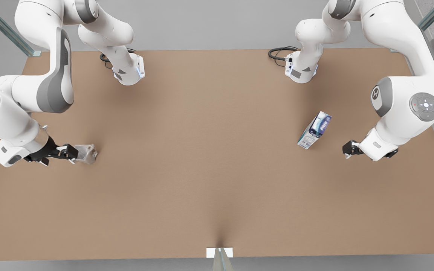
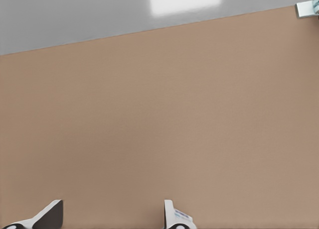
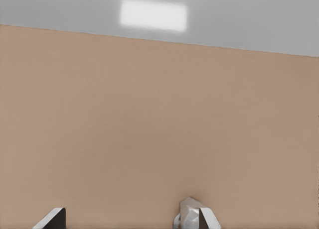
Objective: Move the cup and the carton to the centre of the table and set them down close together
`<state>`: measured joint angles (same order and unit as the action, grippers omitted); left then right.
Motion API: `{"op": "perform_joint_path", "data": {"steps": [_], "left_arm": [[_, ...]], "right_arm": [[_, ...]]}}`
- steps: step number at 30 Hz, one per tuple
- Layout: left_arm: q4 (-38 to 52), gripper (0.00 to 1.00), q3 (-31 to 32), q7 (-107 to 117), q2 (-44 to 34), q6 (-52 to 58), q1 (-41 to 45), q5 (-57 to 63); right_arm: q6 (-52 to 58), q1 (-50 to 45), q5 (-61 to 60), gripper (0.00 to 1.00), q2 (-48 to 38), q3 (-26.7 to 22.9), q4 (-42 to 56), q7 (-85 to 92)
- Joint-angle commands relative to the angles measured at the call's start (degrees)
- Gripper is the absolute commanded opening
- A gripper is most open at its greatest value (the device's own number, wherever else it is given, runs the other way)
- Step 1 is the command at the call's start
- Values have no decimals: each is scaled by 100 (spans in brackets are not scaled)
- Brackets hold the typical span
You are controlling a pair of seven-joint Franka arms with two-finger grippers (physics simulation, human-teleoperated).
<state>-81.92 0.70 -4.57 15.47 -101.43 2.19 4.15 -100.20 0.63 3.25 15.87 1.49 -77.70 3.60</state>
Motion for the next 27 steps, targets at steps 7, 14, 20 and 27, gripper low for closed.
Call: {"op": "perform_joint_path", "data": {"steps": [7,14,20,27], "left_arm": [[9,100,-35,52,175,9,1,6],[27,100,-35,26,333,9,9,-11],[53,100,-26,-18,281,466,9,-20],[123,100,-9,-35,246,615,18,-125]], "right_arm": [[-736,87,0,100,4,-175,-1053,61],[-1299,174,-79,100,-356,-404,-2758,70],[-2144,614,-35,100,-137,-527,-3340,1450],[-2574,1150,-88,100,488,-536,-3146,4201]]}}
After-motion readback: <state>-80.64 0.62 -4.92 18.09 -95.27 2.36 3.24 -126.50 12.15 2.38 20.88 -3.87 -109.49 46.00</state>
